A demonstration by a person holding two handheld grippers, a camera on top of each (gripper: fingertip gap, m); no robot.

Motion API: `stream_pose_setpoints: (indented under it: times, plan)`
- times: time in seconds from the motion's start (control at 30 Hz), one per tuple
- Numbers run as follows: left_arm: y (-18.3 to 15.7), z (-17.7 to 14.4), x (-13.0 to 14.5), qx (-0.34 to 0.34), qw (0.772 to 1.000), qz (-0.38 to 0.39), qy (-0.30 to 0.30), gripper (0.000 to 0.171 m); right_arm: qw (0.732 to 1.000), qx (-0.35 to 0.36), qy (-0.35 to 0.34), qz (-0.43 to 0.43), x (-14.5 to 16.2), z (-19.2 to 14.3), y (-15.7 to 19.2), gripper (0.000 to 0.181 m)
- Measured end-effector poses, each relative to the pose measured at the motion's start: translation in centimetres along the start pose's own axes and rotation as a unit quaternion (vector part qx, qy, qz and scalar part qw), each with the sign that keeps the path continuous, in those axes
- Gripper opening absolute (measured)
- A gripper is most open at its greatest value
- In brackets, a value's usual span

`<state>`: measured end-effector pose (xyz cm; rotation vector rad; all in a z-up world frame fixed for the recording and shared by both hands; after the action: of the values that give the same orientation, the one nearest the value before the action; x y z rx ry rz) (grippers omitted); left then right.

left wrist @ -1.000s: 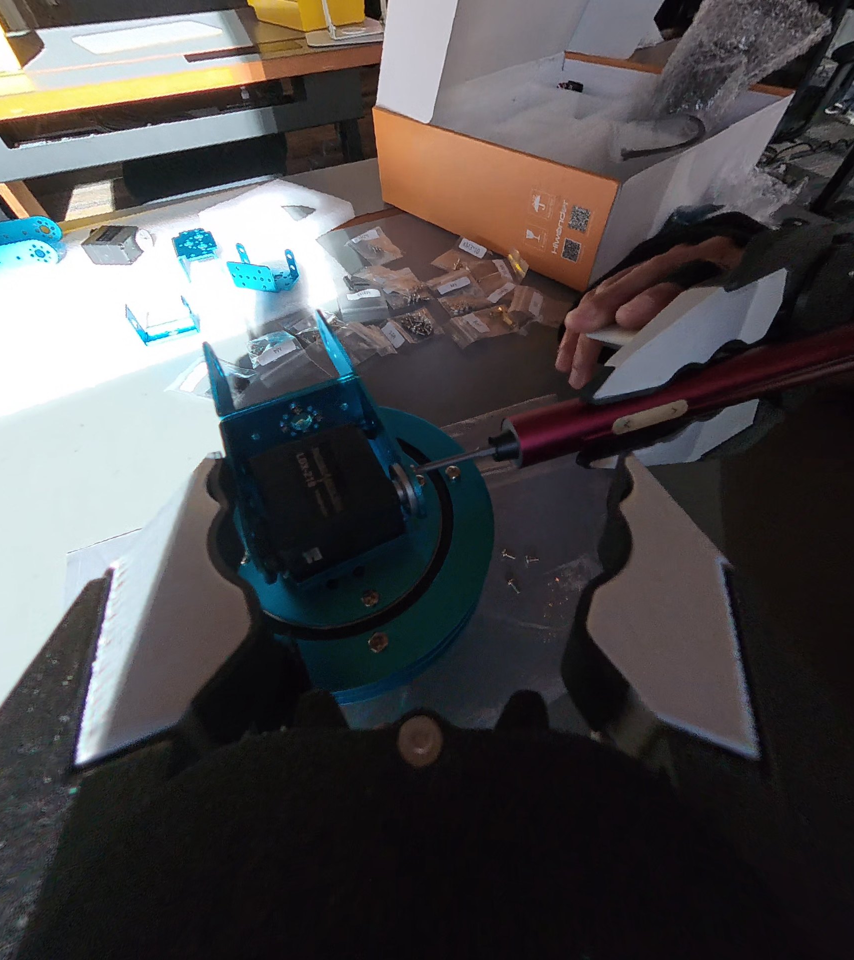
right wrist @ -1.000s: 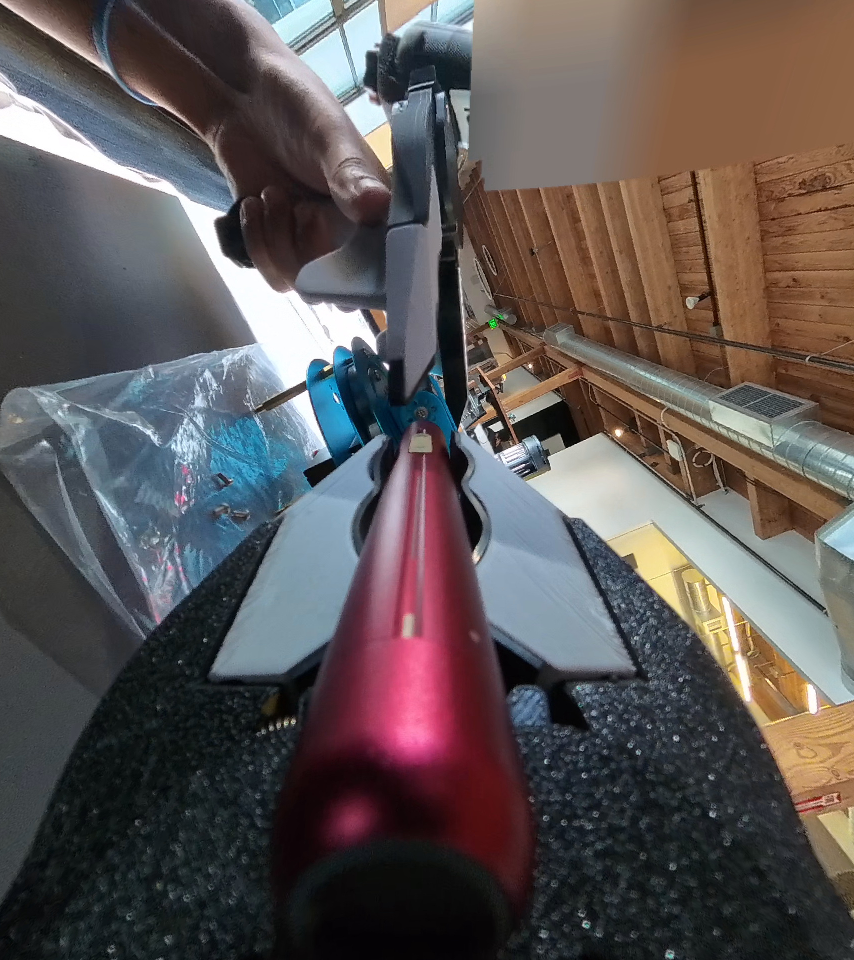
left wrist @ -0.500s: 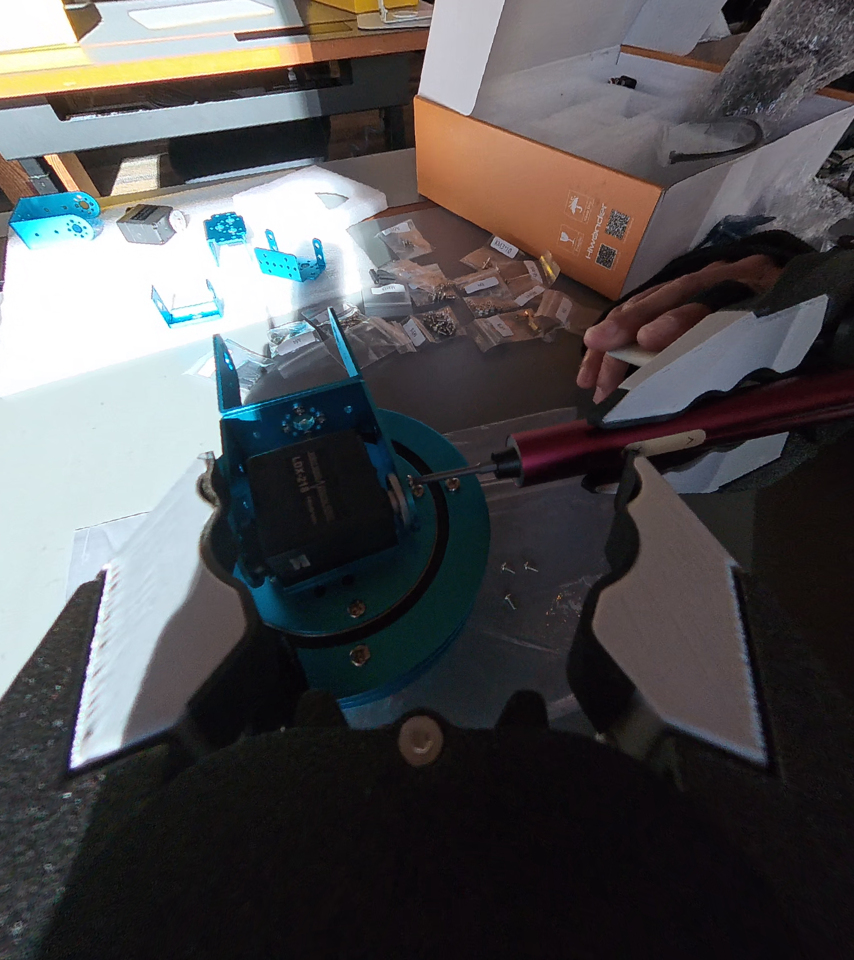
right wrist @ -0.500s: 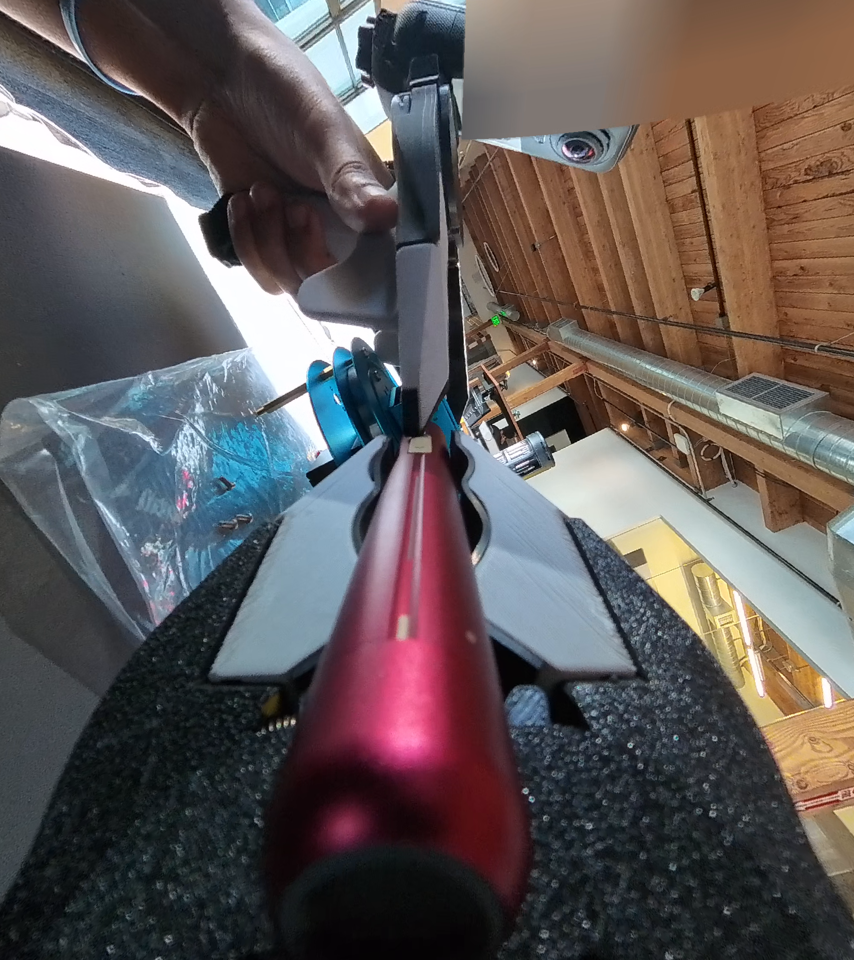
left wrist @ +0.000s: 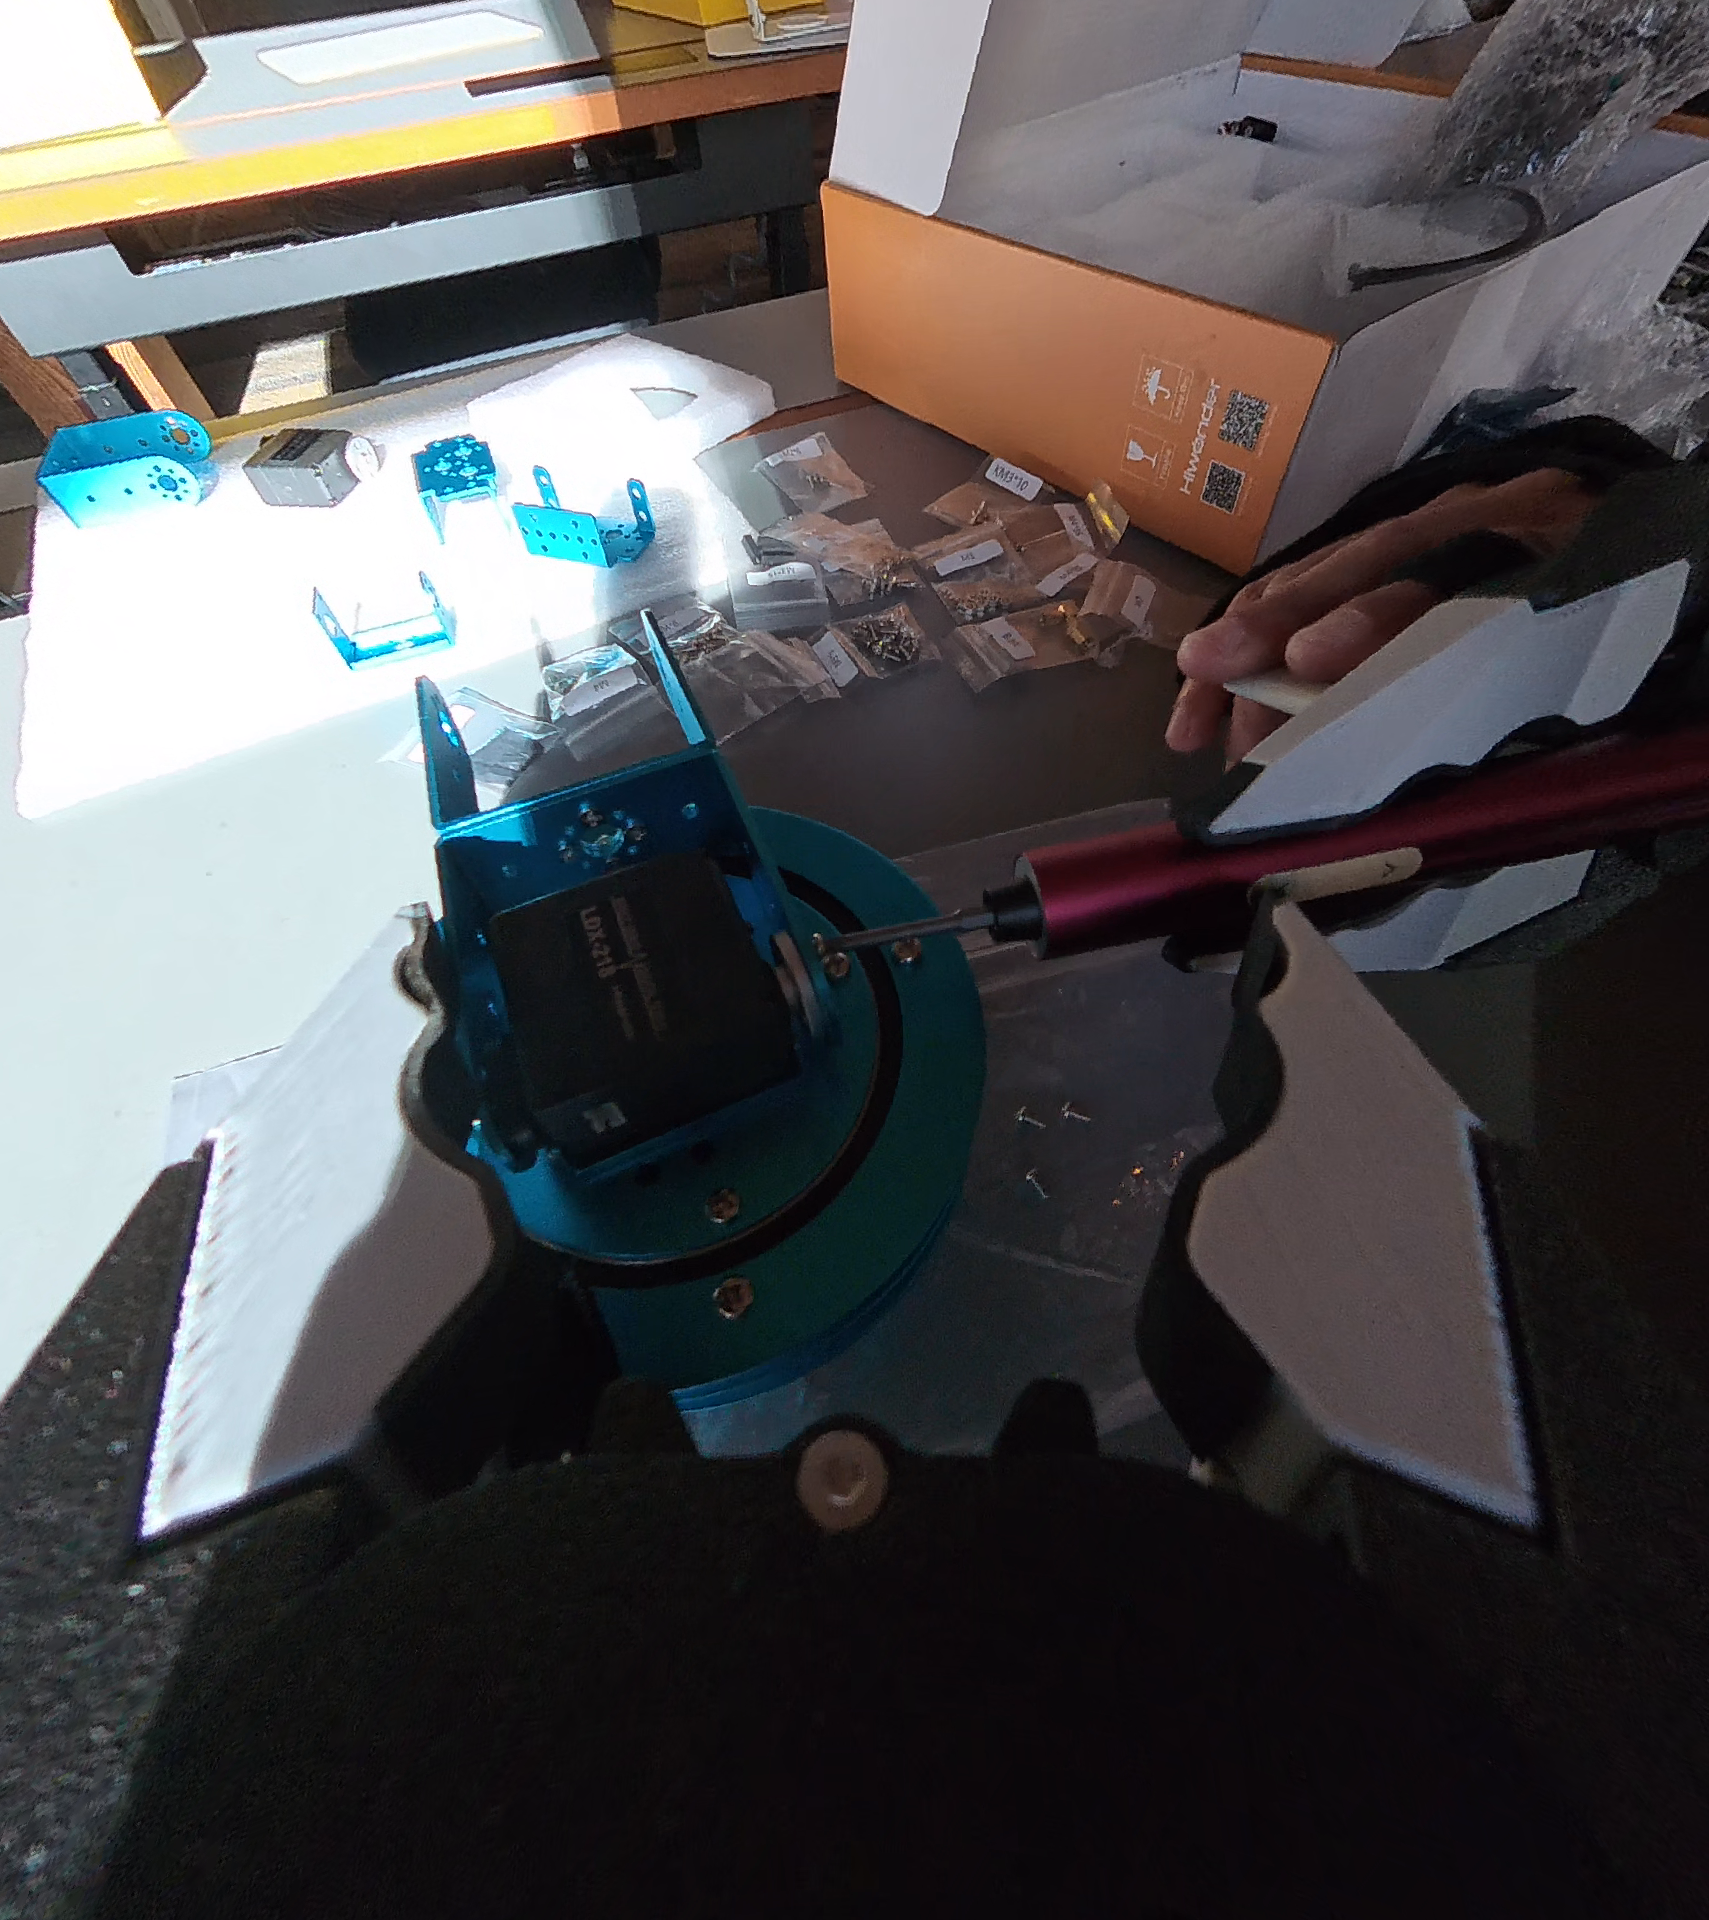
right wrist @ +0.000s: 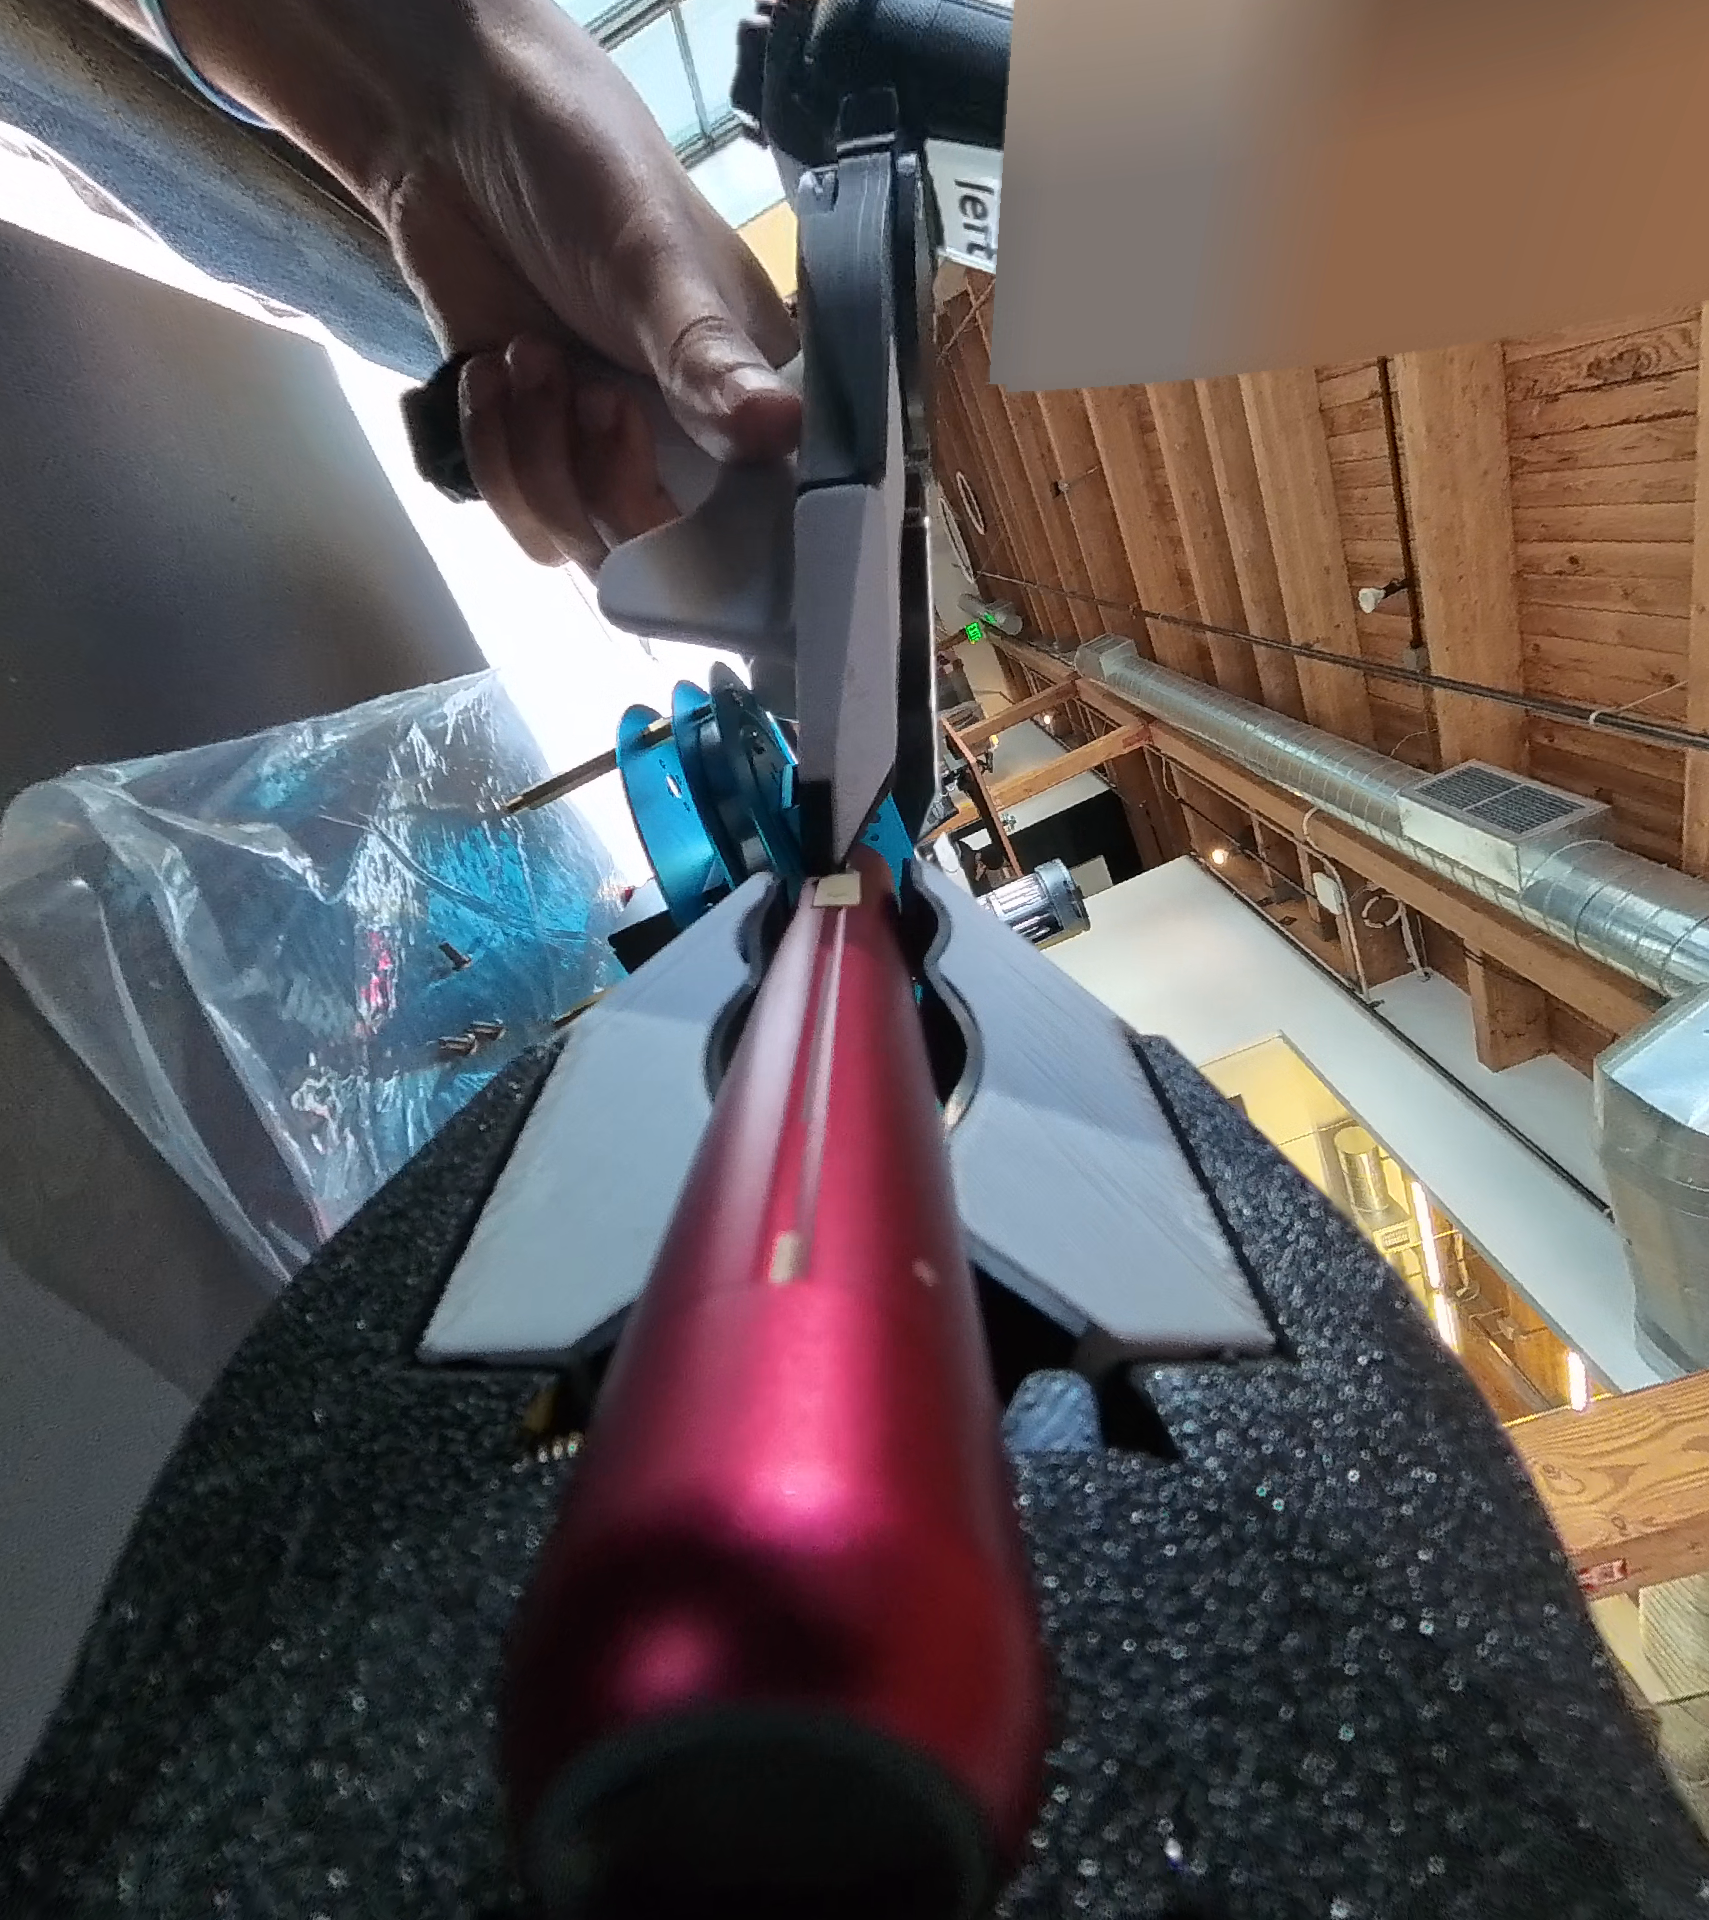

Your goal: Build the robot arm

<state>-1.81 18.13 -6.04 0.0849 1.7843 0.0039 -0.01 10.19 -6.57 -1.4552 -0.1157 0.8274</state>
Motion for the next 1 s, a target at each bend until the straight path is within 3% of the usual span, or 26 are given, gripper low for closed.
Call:
stream_pose_setpoints:
  times: [0.2, 0.3, 0.4, 0.53, 0.6, 0.67, 0.73, 0.8, 0.9, 1.0]
  plan:
    - [0.0, -0.2, 0.3, 0.004, 1.0, 0.026, 0.009, 0.143, 1.0, -0.002, 0.0, -0.003, 0.0, 0.0, 0.0, 0.022]
    - [0.8, -0.8, 1.7, 0.031, 0.986, 0.153, 0.062, 0.131, 1.0, -0.001, 0.0, 0.003, -0.1, 0.0, -0.1, 0.021]
    - [1.9, -2.1, 0.7, 0.088, 0.956, 0.274, 0.065, 0.105, 1.0, -0.003, 0.0, -0.002, -0.1, 0.1, -0.1, 0.021]
    - [1.4, -2.3, -1.8, 0.246, 0.921, 0.29, 0.08, 0.067, 1.0, -0.001, -0.001, 0.023, -0.1, 0.2, -0.2, 0.02]
    - [1.8, -1.5, -2.0, 0.307, 0.901, 0.278, 0.13, 0.073, 1.0, -0.001, 0.0, 0.021, -0.1, 0.3, -0.2, 0.02]
    - [2.2, -1.0, -2.0, 0.366, 0.876, 0.263, 0.171, 0.101, 1.0, 0.0, 0.001, 0.031, -0.1, 0.3, -0.3, 0.02]
    - [2.9, 0.0, -1.1, 0.4, 0.852, 0.252, 0.224, 0.113, 0.999, 0.001, -0.001, 0.039, -0.1, 0.3, -0.3, 0.021]
    - [3.2, 0.7, -0.1, 0.428, 0.832, 0.248, 0.253, 0.112, 0.999, 0.001, 0.0, 0.038, 0.0, 0.3, -0.3, 0.021]
    - [2.7, 1.0, 0.4, 0.459, 0.814, 0.241, 0.262, 0.093, 0.999, 0.001, 0.001, 0.038, 0.0, 0.3, -0.4, 0.021]
    - [2.8, 1.3, 0.1, 0.454, 0.814, 0.256, 0.258, 0.078, 0.999, 0.002, 0.002, 0.041, 0.1, 0.3, -0.4, 0.021]
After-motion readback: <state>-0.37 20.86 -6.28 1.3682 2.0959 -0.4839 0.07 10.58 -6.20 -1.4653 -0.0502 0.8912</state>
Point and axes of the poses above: each gripper's, where its closed fingertips meet, z out along the fingers, x out of its underside, y = z × x across the jaws, the point moved 3 cm from there along -z, back along the fingers, and after that the axes turned 11 degrees about -y, right-handed, at the moved point
